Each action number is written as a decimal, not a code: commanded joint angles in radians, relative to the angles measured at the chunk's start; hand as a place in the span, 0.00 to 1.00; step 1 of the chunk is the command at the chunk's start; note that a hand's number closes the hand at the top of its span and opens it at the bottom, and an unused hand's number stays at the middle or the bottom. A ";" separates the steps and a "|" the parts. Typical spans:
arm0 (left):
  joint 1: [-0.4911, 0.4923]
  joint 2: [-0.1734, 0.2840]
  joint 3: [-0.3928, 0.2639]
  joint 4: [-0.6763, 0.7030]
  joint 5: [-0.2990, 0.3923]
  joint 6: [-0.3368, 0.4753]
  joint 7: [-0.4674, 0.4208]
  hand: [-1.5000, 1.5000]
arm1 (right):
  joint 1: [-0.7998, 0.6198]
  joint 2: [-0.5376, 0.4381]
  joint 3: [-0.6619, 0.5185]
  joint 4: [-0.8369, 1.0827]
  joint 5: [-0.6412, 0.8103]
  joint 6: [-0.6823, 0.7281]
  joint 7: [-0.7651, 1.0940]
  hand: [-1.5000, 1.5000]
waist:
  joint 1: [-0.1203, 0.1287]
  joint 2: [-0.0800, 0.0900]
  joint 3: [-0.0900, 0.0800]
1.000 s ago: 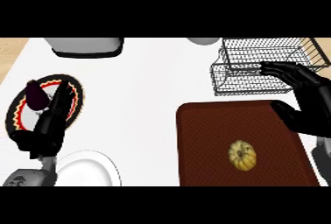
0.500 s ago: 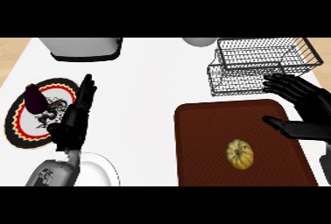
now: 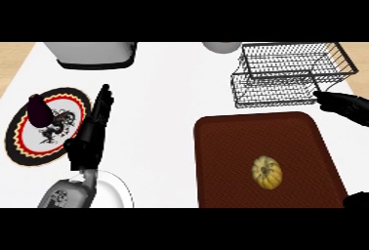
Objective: Pick the squash from the tray and place it in the tiered basket
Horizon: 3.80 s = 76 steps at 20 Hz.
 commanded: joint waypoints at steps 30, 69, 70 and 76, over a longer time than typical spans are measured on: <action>-0.020 -0.011 0.018 0.029 -0.022 -0.034 -0.005 0.50 | -0.625 0.079 0.895 -0.180 0.312 0.197 1.013 0.00 | 0.033 0.004 -0.002; -0.001 -0.052 0.059 0.002 -0.048 -0.065 -0.001 0.50 | -0.547 0.056 0.988 0.015 0.672 0.294 0.805 0.00 | 0.015 0.007 0.002; -0.001 -0.049 0.062 0.015 -0.047 -0.072 0.003 0.50 | -0.524 0.075 0.996 0.007 0.690 0.290 0.821 0.00 | 0.015 0.007 0.002; 0.047 -0.068 0.045 -0.029 -0.082 -0.066 -0.008 0.50 | -0.433 0.095 0.905 -0.065 0.726 0.380 0.802 0.00 | 0.015 0.006 0.002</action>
